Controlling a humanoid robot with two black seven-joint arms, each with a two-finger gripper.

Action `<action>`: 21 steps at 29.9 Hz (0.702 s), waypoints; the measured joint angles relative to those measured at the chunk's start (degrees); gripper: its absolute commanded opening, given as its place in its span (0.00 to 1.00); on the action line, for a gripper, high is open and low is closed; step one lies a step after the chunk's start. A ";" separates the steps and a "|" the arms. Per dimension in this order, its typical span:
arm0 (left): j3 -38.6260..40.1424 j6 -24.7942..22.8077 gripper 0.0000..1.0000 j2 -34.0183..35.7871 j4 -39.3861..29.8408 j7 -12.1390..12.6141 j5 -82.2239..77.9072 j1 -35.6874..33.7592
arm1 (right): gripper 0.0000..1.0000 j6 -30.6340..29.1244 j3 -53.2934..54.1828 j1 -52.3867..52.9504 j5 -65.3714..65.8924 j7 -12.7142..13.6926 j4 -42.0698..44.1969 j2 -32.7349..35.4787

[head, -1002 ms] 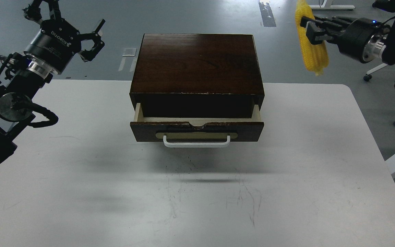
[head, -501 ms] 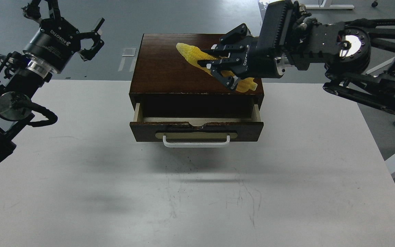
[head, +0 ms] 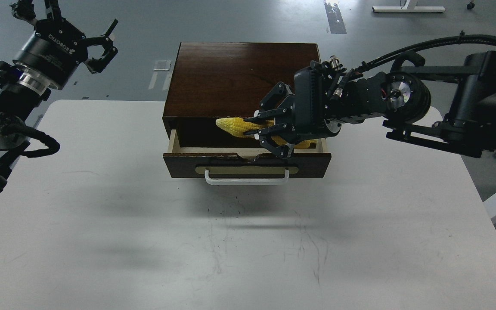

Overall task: Put corn in drawer with both arms
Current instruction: 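Lower the corn into the open drawer and open the right gripper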

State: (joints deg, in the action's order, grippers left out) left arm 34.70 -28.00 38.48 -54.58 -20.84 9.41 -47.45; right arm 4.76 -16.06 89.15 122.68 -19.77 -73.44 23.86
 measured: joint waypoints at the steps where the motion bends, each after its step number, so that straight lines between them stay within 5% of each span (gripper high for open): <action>1: 0.00 0.00 0.98 0.02 0.00 0.00 0.00 0.01 | 0.42 0.03 -0.01 -0.08 0.02 0.00 0.01 -0.02; 18: 0.02 0.00 0.98 0.03 0.02 -0.17 -0.02 0.00 | 0.78 0.08 0.63 -0.73 -1.05 0.03 0.23 0.39; 20: 0.02 0.00 0.98 0.03 0.01 -0.17 -0.01 -0.06 | 0.96 0.18 1.36 -0.41 -1.59 0.05 0.56 0.61; 21: 0.02 0.00 0.98 0.02 0.01 -0.17 0.00 -0.14 | 0.97 0.21 2.26 -0.28 -2.67 0.05 0.84 0.94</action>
State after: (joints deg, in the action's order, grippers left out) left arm 34.72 -28.00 38.51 -54.56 -21.01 9.40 -47.59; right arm 4.97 -13.81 88.87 120.01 -19.72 -72.60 24.80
